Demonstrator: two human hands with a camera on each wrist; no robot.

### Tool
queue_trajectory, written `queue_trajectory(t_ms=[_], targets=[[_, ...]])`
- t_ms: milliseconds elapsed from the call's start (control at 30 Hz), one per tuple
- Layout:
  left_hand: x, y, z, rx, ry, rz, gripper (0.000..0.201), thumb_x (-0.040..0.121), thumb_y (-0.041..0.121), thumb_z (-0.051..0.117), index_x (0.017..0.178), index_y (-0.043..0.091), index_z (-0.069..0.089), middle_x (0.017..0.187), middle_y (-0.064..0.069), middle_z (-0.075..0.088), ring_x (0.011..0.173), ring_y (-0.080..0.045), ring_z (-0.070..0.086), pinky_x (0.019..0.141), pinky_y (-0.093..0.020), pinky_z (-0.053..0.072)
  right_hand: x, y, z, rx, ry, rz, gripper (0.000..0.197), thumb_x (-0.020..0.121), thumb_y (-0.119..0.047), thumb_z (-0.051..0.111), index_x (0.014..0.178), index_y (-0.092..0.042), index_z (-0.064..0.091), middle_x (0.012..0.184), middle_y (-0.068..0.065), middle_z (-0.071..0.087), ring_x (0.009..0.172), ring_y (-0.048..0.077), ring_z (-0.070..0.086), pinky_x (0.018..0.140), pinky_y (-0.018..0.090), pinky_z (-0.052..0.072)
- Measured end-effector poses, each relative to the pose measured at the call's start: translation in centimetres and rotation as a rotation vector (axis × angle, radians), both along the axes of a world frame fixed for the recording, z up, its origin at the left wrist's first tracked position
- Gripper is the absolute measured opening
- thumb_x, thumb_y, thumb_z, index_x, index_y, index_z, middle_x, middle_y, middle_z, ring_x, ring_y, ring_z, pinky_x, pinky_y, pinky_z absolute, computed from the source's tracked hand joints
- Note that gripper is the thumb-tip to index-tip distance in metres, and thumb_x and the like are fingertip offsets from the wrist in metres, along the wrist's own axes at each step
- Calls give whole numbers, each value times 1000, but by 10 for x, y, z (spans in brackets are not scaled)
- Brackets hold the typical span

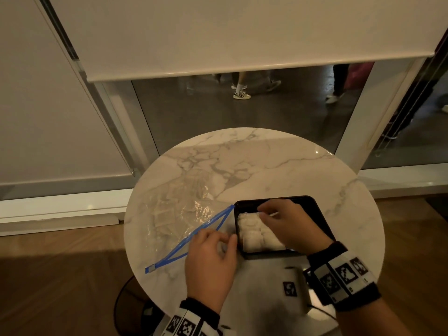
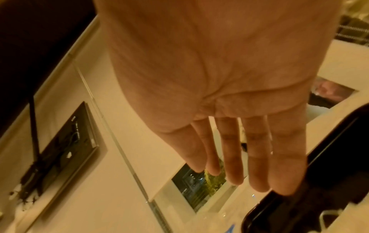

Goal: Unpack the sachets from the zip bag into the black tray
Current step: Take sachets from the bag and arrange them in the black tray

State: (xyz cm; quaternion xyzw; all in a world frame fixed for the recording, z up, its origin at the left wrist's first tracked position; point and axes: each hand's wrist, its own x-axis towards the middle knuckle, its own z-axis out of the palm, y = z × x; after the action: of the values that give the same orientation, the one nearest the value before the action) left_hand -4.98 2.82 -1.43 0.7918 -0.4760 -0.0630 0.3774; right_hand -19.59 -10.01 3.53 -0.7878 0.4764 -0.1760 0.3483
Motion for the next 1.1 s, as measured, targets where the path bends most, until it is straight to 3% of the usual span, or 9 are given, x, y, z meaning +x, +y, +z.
queue_trajectory(t_ms=[167,300,400,500,600,800,933,1033,1100], targets=[[37,18,8,172,-311,147,20,85,48,69,81,32,80,126,8,60,119,-13,42,93,-33,45,42,43,-11,93,-19,209,37,89,-2,51,115,-18,72,105,-8,70,99,7,64,87,18,51],[59,30,13,507,-376,82,24,93,44,56,110,43,74,159,2,31,145,-26,18,115,-45,29,76,63,-22,42,203,398,40,91,-6,48,125,-17,67,123,2,67,115,19,61,99,32,50],[77,36,7,561,-345,40,36,98,33,51,130,45,61,158,5,32,144,-25,27,114,-46,30,99,67,-27,-123,398,491,33,92,-11,50,120,-14,66,115,10,68,109,29,63,96,41,51],[92,37,2,459,-297,10,45,93,15,52,133,34,60,143,7,53,124,-20,54,99,-43,49,118,71,-32,-336,491,584,28,88,-15,56,114,-17,65,107,7,70,104,29,64,100,43,42],[99,36,7,256,-223,12,47,89,0,56,131,20,64,133,-1,64,115,-25,63,92,-47,54,130,74,-33,-429,540,630,23,87,-17,56,107,-17,68,99,7,71,98,30,64,104,45,32],[98,40,10,19,-196,-83,64,72,-13,53,128,14,66,130,-4,65,114,-26,64,95,-43,54,139,62,-21,-99,449,624,28,91,-12,52,111,-8,71,106,17,69,98,34,65,85,44,56],[93,39,10,3,-147,-141,76,66,-22,56,132,16,63,133,-1,62,119,-15,58,105,-18,38,161,39,-24,54,284,434,23,92,-5,51,100,1,71,102,17,70,98,31,66,78,36,54],[92,39,10,-3,-130,-134,76,69,-21,58,134,19,61,135,2,61,122,-12,55,107,-20,38,179,25,-28,57,443,447,27,102,-12,44,113,-2,67,101,10,67,101,27,63,72,31,45],[93,40,12,-20,-136,-129,75,69,-19,62,133,20,63,134,3,61,121,-9,54,105,-18,38,191,7,-40,56,527,460,32,105,-12,37,125,-2,59,115,11,64,111,27,59,79,29,45]])
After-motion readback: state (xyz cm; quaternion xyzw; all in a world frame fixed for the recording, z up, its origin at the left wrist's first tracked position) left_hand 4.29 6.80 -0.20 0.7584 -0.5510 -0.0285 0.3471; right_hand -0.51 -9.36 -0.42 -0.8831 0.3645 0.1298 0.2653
